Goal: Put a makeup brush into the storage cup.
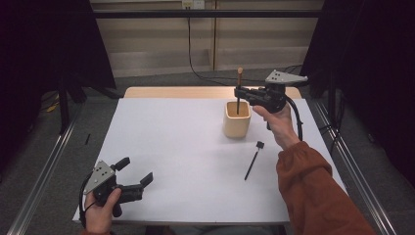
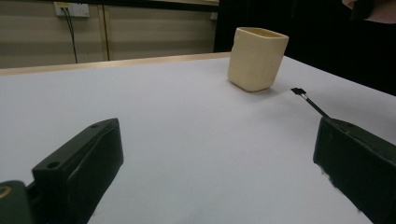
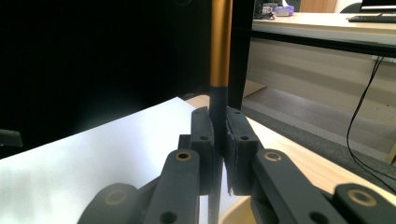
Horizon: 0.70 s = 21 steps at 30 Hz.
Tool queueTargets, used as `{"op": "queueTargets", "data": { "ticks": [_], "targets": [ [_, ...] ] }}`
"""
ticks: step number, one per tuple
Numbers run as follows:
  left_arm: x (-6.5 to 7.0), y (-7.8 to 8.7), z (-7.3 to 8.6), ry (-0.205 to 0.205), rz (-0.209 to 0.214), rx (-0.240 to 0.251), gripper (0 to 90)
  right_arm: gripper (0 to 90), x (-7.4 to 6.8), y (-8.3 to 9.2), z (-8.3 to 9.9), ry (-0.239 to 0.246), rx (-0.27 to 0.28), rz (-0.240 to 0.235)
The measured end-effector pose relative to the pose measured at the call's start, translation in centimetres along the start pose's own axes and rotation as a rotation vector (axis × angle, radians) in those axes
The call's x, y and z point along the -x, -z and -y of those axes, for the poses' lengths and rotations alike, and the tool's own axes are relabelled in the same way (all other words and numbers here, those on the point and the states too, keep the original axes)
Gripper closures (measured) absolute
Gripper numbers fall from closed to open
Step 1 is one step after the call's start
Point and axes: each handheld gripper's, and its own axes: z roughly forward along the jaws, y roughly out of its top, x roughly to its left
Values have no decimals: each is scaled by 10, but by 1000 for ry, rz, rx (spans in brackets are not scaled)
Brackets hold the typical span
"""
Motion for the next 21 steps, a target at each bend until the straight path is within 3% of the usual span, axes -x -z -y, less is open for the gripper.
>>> {"op": "queueTargets", "data": {
  "ticks": [21],
  "targets": [
    [1, -1, 0, -13, 14, -10, 14, 835, 26, -22, 19, -38, -49, 59]
  ]
}}
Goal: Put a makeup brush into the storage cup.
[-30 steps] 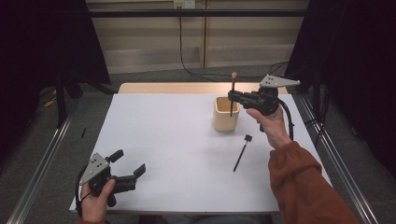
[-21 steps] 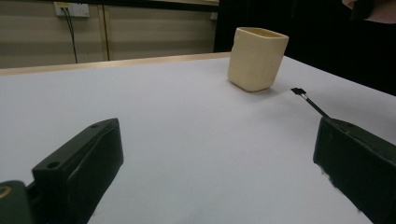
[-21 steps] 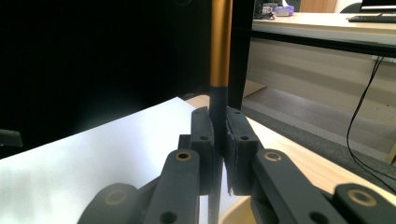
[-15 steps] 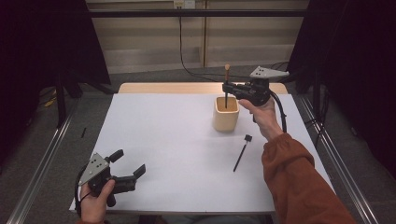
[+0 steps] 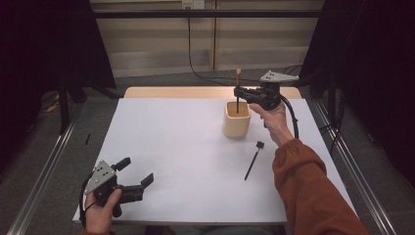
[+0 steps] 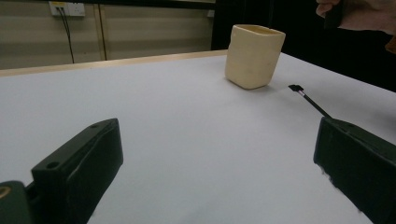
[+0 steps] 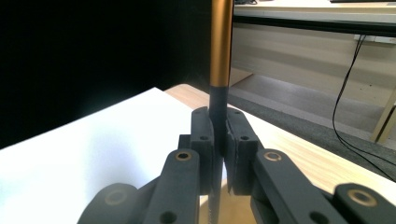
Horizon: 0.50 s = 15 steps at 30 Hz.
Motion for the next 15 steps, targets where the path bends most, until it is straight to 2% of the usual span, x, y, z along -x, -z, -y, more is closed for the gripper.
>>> {"op": "queueTargets", "data": {
  "ticks": [5, 15],
  "targets": [
    [1, 1, -2, -20, 0, 3, 14, 834, 2, 1, 3, -10, 6, -4],
    [0, 0, -1, -10, 2, -3, 14, 834, 6, -1, 22, -19, -19, 0]
  ]
}}
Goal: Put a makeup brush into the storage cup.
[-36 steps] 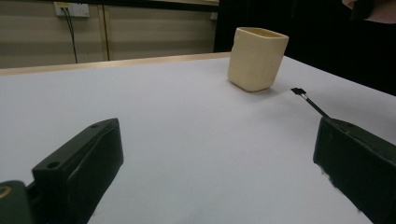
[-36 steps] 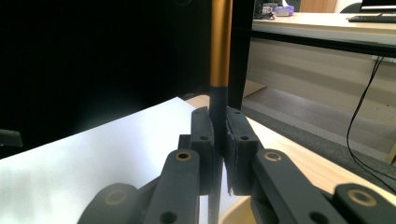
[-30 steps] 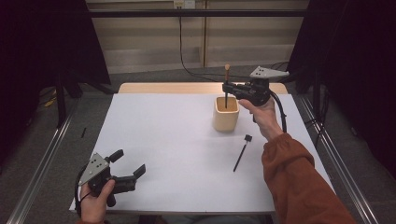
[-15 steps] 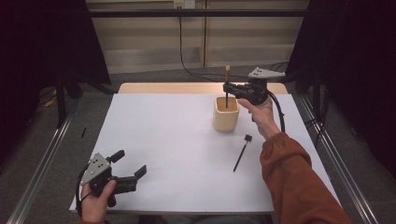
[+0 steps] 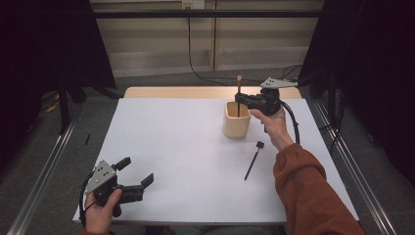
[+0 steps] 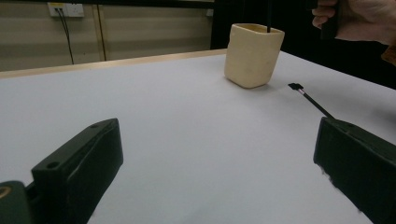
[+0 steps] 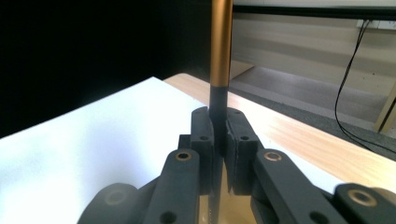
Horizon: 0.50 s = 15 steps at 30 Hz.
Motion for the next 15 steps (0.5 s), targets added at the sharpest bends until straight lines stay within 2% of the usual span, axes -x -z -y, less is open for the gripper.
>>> {"op": "queueTargets", "data": {
  "ticks": [9, 15],
  "targets": [
    [-1, 0, 0, 6, -10, 3, 14, 834, 3, 0, 14, -25, -18, 14],
    [-1, 0, 0, 1, -2, 0, 15, 834, 4, -3, 19, -24, -26, 13]
  ]
}}
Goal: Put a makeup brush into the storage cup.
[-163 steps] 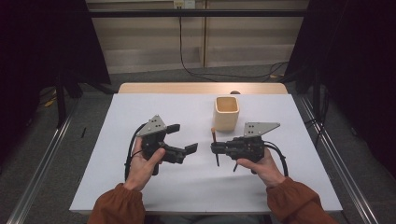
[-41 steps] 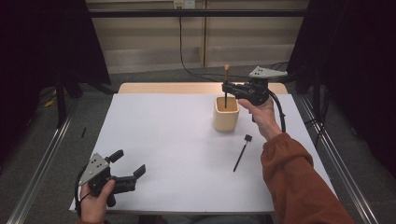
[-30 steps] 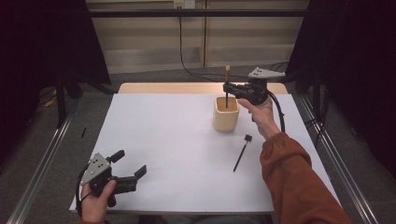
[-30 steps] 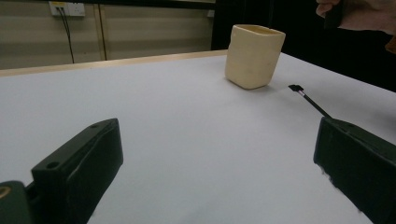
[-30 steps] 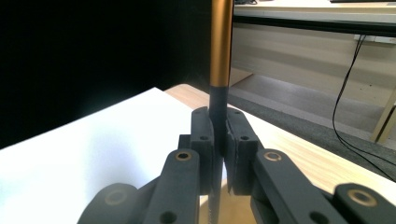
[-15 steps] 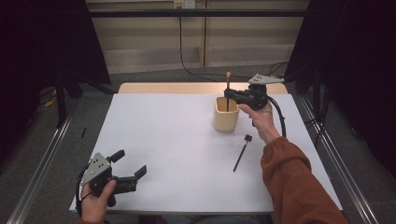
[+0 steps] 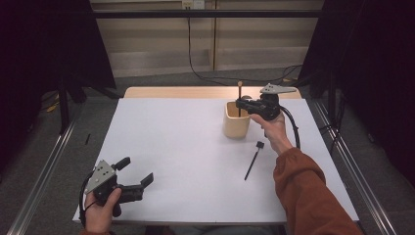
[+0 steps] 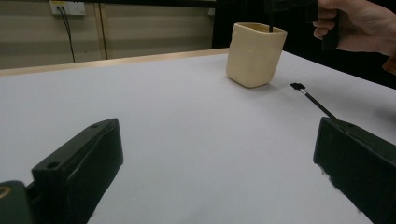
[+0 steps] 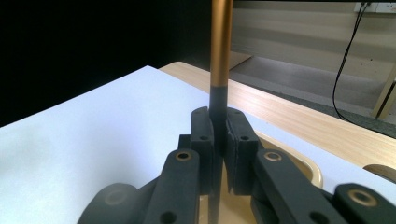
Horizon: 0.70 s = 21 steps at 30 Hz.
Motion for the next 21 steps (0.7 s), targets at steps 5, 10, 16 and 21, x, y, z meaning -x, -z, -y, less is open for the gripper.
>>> {"op": "queueTargets", "data": {
  "ticks": [5, 10, 16, 21],
  "targets": [
    [-1, 0, 0, -5, -3, -5, 15, 834, 0, -1, 5, -6, -4, 6],
    [0, -1, 0, -6, -3, -7, 15, 834, 2, -2, 9, -19, -2, 8],
    [0, -1, 0, -6, -5, -10, 15, 833, 2, -3, 14, -24, -14, 9],
    [0, -1, 0, -9, 1, -8, 15, 832, 1, -3, 14, -23, -19, 5]
  ]
}}
